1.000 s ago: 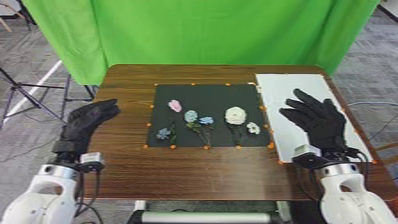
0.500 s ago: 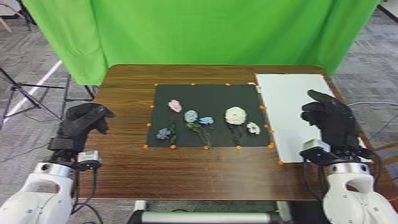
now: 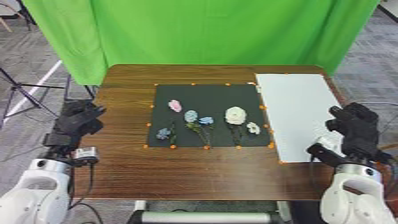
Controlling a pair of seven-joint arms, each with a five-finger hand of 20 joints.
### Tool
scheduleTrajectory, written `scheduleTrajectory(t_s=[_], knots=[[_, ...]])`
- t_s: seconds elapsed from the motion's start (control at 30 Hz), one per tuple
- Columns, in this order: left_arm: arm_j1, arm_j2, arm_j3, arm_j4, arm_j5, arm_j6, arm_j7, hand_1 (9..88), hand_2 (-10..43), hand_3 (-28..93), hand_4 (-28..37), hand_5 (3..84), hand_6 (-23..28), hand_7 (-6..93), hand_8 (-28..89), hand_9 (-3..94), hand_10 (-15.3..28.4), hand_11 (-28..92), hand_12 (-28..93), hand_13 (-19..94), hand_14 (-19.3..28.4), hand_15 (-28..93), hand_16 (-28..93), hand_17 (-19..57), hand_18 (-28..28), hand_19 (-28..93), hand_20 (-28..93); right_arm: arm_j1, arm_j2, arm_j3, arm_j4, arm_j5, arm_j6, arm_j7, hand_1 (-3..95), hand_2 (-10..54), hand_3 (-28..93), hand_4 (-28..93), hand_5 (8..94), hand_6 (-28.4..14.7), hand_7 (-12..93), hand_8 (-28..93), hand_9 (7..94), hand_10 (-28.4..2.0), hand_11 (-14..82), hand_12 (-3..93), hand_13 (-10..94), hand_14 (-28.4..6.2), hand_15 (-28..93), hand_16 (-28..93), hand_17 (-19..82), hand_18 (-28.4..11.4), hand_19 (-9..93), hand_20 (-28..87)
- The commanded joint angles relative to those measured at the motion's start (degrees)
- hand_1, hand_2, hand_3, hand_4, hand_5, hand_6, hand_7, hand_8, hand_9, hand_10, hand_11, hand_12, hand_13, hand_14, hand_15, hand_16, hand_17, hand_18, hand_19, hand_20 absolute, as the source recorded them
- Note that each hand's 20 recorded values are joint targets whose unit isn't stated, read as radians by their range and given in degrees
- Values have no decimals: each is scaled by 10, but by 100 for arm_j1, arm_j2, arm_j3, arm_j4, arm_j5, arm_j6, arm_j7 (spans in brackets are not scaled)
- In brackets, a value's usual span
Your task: Arrange flowers
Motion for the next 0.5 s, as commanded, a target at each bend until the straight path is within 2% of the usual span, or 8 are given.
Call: scheduleTrajectory(t_s=[0.03,0.1,0.17,0.23,0.27,0.33,0.43,0.5], knots=[[18,-44,4,-27,152,-76,-118,470,-64,581,134,715,-59,772,657,861,131,808,721,839,194,932,703,483,284,932,892,57,67,428,147,-790,-2663,410,359,-38,792,-19,823,87,832,784,908,-59,767,932,867,-162,932,922,491,-259,932,769],[-20,-9,97,-9,217,-64,-100,469,-65,580,140,716,-60,774,656,862,132,809,719,839,192,932,703,484,284,932,892,58,71,473,145,-900,-2761,387,353,-34,795,-12,824,88,834,782,913,-57,766,932,873,-160,932,919,502,-259,932,773],[-22,-15,155,-9,453,-46,-74,468,-64,580,143,715,-62,774,657,862,132,811,717,839,192,932,702,483,284,932,891,34,51,495,166,-1012,-2866,377,350,-32,796,-9,825,87,836,779,916,-55,765,932,878,-157,932,917,509,-260,932,778],[43,-4,249,-43,682,256,15,468,-61,578,139,714,-62,774,659,861,131,811,717,838,192,932,702,481,284,932,891,10,19,480,191,-982,-2946,340,348,-32,798,-5,826,87,836,776,919,-53,763,932,881,-155,932,916,515,-259,932,779],[85,-37,236,-61,821,258,-7,466,-54,578,111,711,-65,773,665,860,132,812,716,836,193,932,701,476,284,932,887,-13,-6,497,198,-998,-3033,334,348,-32,798,-5,826,87,837,775,921,-53,763,932,882,-155,932,915,516,-258,932,780],[189,-61,248,-115,774,304,17,454,-40,579,68,710,-67,771,669,858,131,811,719,833,193,932,700,471,284,932,882,-87,-86,511,173,-1003,-3048,313,347,-31,798,-4,826,87,837,773,923,-52,761,932,883,-153,932,914,519,-257,932,778],[282,-97,232,-145,723,414,71,449,-29,574,50,708,-67,769,666,857,131,811,718,831,193,932,697,466,284,932,879,-105,-183,499,175,-966,-3024,324,347,-32,799,-2,826,88,837,772,924,-50,761,932,886,-152,932,912,521,-259,932,779],[265,-76,307,-168,551,695,178,442,-19,574,31,706,-67,767,663,855,131,811,717,825,195,932,695,464,284,932,875,-40,-226,489,160,-942,-3059,299,345,-31,800,0,827,88,838,772,925,-50,760,932,887,-151,932,912,521,-259,932,779]])
